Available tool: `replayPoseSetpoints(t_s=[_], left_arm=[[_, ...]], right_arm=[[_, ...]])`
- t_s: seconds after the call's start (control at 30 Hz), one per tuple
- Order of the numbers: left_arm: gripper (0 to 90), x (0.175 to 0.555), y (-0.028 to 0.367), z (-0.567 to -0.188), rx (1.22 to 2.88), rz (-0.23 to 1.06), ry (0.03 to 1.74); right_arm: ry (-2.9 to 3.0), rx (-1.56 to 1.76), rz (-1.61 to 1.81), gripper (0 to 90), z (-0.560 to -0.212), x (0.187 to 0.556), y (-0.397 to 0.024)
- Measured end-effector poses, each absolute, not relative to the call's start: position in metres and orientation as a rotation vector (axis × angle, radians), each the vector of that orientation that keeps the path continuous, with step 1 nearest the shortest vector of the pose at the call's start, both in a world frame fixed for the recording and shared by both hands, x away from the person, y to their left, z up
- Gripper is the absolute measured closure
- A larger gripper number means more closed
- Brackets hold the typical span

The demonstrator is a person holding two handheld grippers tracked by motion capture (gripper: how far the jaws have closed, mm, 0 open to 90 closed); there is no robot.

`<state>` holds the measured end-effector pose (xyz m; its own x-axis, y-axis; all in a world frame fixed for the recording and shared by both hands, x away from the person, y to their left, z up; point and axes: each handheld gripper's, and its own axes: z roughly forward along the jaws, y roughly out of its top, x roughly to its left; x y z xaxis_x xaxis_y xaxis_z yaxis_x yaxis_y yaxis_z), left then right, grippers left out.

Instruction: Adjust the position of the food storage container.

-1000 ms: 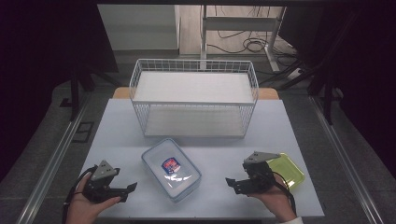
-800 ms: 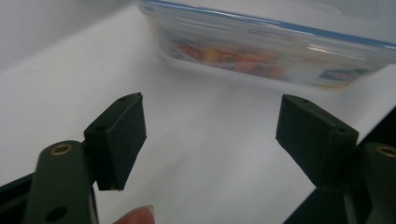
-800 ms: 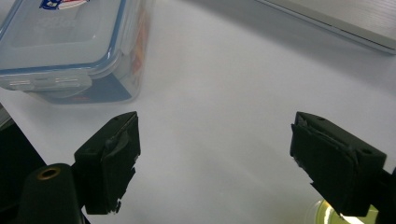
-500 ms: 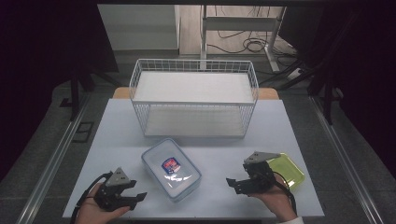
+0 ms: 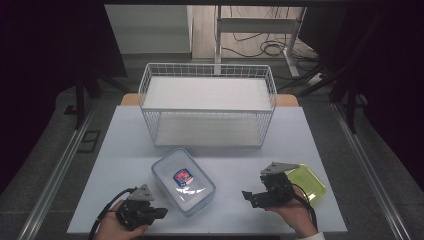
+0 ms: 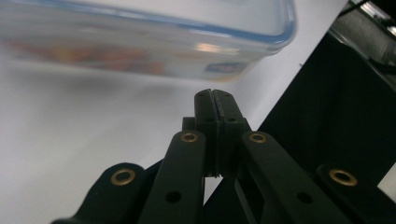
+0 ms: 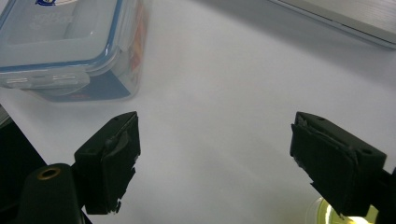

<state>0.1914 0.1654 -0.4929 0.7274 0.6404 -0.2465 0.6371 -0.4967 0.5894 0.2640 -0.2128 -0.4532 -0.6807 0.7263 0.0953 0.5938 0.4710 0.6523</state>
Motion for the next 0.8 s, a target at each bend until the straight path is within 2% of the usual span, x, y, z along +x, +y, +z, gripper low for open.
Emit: replayPoseSetpoints(t_s=[0.8], left_arm=[[90.0, 0.205, 0.118, -0.498, 2.291, -0.026, 0.914]], right_arm=[[2.525, 1.120, 1.020, 16.2, -0.450, 0.266, -0.217]])
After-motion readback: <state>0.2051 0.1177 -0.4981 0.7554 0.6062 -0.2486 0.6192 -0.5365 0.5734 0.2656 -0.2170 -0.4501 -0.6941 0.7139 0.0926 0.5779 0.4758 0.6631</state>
